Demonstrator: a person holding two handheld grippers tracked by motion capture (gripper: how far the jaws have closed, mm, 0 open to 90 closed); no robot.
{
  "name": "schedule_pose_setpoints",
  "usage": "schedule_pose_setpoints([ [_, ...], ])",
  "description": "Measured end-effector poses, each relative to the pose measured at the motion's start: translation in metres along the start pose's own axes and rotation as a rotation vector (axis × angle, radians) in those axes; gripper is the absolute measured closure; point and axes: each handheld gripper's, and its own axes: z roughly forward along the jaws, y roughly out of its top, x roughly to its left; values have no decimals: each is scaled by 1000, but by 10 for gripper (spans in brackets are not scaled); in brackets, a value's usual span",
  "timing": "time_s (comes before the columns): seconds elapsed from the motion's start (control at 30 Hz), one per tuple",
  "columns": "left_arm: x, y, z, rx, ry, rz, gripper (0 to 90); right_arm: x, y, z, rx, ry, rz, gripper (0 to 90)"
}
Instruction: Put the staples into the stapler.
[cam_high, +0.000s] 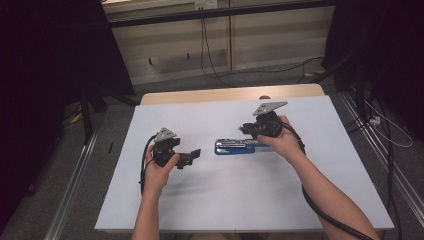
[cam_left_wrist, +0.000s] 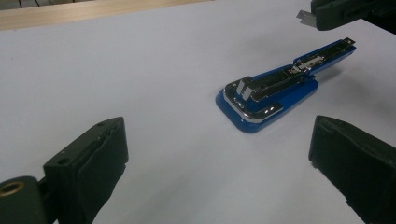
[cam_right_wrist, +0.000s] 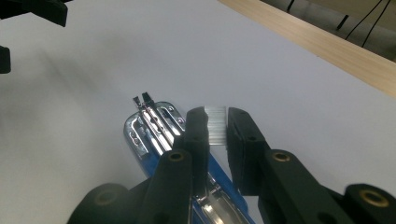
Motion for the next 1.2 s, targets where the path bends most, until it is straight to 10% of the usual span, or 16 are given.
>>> schedule_pose_setpoints([
  [1.2, 2, -2, -1, -1, 10, -10, 49, 13, 3, 25, 22, 81, -37, 795],
])
